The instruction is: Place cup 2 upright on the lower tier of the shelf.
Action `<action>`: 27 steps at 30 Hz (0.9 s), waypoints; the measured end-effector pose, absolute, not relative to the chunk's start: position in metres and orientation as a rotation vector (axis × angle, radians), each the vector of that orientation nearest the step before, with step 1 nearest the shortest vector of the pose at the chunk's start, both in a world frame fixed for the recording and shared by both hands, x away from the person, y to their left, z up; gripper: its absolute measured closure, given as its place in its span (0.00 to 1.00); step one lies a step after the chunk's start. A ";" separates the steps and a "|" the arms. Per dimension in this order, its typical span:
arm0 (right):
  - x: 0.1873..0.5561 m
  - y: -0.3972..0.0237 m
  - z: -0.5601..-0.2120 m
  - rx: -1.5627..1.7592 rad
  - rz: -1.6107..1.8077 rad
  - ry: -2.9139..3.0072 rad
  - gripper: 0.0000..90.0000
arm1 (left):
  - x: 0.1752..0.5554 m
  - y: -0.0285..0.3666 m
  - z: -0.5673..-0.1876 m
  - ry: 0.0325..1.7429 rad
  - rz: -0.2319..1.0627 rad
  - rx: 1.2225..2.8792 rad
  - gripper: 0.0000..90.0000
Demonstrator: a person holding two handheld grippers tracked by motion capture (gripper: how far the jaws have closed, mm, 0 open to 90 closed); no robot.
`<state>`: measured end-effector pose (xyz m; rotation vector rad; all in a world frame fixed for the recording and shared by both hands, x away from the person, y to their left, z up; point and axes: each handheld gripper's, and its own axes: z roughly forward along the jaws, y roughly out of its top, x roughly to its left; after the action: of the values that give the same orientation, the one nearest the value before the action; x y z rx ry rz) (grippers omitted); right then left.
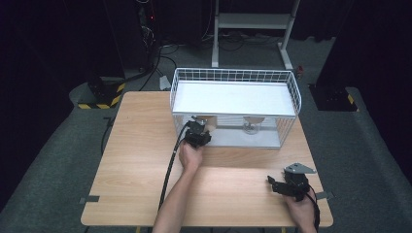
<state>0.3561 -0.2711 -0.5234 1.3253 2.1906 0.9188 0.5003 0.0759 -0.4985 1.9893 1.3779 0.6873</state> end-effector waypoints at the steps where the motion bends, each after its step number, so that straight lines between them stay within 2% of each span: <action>1: 0.356 -0.271 -0.523 1.325 0.919 2.190 0.28 | 0.501 0.076 -0.499 1.385 0.697 1.987 0.60; 6: 0.356 -0.271 -0.523 1.327 0.918 2.188 0.28 | 0.503 0.077 -0.501 1.395 0.679 1.982 0.60; 10: 0.356 -0.271 -0.523 1.327 0.918 2.188 0.28 | 0.502 0.079 -0.501 1.398 0.638 1.981 0.45; 14: 0.356 -0.271 -0.523 1.327 0.918 2.187 0.28 | 0.498 0.083 -0.498 1.386 0.606 1.978 0.36; 16: 0.356 -0.271 -0.523 1.327 0.918 2.187 0.28 | 0.493 0.086 -0.495 1.434 0.631 1.937 0.35; 17: 0.356 -0.271 -0.523 1.327 0.918 2.187 0.28 | 0.491 0.087 -0.495 1.430 0.583 1.914 0.34; 27: 0.356 -0.271 -0.523 1.328 0.918 2.187 0.28 | 0.473 0.096 -0.486 1.361 0.607 1.932 0.33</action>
<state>0.3560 -0.2711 -0.5234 1.3278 2.1875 0.9181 0.4731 0.0963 -0.4863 1.9321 1.3614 0.6068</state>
